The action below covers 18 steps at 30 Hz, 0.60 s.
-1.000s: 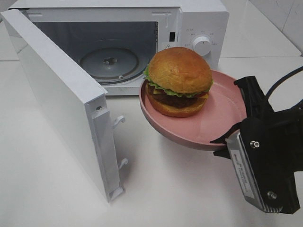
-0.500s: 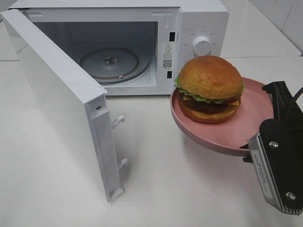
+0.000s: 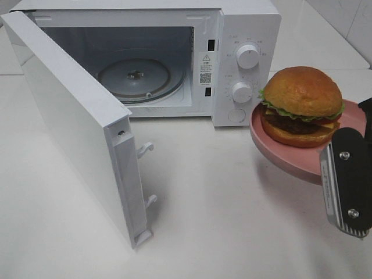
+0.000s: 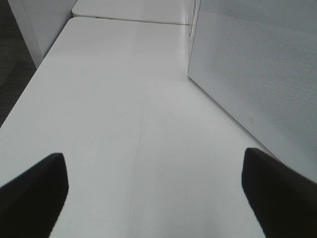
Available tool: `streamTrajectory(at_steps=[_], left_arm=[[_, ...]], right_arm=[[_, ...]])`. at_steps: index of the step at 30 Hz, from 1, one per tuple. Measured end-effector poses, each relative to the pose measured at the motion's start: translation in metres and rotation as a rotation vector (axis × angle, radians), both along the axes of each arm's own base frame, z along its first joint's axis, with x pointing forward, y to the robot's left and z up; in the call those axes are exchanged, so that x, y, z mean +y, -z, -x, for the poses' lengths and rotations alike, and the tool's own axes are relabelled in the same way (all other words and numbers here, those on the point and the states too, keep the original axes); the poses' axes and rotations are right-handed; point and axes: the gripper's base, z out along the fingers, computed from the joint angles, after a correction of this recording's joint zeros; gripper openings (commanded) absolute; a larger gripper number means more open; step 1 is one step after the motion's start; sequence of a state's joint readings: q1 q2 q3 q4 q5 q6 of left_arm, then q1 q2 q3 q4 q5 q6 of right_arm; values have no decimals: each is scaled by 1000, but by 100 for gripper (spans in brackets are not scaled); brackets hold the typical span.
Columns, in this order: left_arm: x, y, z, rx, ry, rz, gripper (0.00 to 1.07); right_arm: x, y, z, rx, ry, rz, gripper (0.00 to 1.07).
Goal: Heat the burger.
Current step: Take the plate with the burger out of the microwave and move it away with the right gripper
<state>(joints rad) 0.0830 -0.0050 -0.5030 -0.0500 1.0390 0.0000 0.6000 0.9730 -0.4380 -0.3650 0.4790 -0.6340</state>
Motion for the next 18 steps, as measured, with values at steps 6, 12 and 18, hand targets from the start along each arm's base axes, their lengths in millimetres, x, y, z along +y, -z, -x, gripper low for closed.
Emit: streamTrajectory(at_steps=[6,12,18], left_arm=[[0,0,0,0,0,0,87],[0,0,0,0,0,0,87],[0,0,0,0,0,0,87]], right_arm=[[-5,-2,-3,-31,115,-9,0],[-15,-5,-8,-93,287,-9,0],[-22,-7,-10,-120,406,-14,0]])
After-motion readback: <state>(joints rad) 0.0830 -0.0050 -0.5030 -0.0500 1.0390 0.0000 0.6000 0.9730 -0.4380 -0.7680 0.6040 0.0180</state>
